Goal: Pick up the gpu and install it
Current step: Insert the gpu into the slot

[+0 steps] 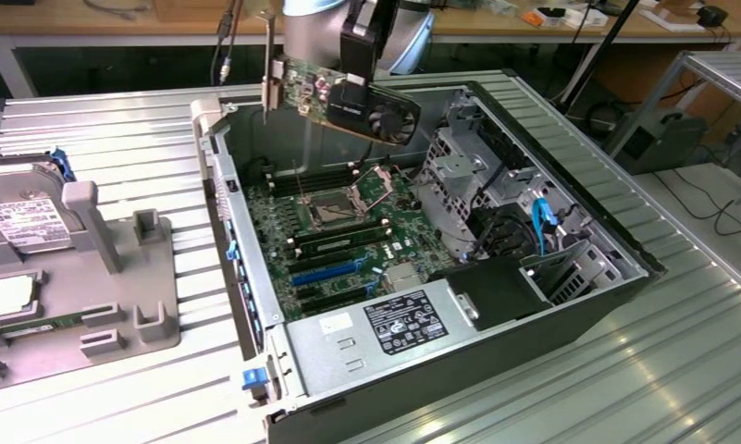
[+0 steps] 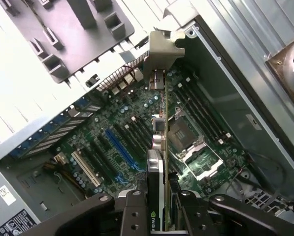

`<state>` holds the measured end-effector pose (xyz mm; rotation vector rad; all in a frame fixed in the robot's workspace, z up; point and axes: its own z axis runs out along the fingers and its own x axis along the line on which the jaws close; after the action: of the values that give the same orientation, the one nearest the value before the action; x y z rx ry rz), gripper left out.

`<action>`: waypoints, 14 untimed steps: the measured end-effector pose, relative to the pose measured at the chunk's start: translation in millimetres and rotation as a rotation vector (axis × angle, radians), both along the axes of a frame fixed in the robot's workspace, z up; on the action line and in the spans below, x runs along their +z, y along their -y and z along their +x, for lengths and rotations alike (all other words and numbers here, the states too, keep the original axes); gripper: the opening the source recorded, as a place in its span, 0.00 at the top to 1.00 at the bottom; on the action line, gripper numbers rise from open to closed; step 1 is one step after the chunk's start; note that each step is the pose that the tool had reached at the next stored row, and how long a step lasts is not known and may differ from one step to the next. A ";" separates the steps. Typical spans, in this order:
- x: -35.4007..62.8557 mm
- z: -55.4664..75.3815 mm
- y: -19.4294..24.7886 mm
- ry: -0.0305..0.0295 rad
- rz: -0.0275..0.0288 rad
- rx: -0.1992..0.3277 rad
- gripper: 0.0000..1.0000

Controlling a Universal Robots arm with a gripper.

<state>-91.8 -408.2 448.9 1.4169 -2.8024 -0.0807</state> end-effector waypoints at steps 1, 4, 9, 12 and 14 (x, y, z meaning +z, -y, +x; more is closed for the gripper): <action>0.0 0.0 0.0 0.0000 0.0000 0.019 0.73; 0.0 0.0 0.0 0.0000 0.0000 0.050 0.73; 0.0 0.0 0.0 0.0000 0.0000 0.100 0.73; 0.0 0.0 0.0 0.0000 0.0001 0.132 0.73; 0.0 0.0 0.0 0.0000 0.0001 0.155 0.73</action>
<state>-91.8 -408.2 448.9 1.6271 -2.6812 -0.0804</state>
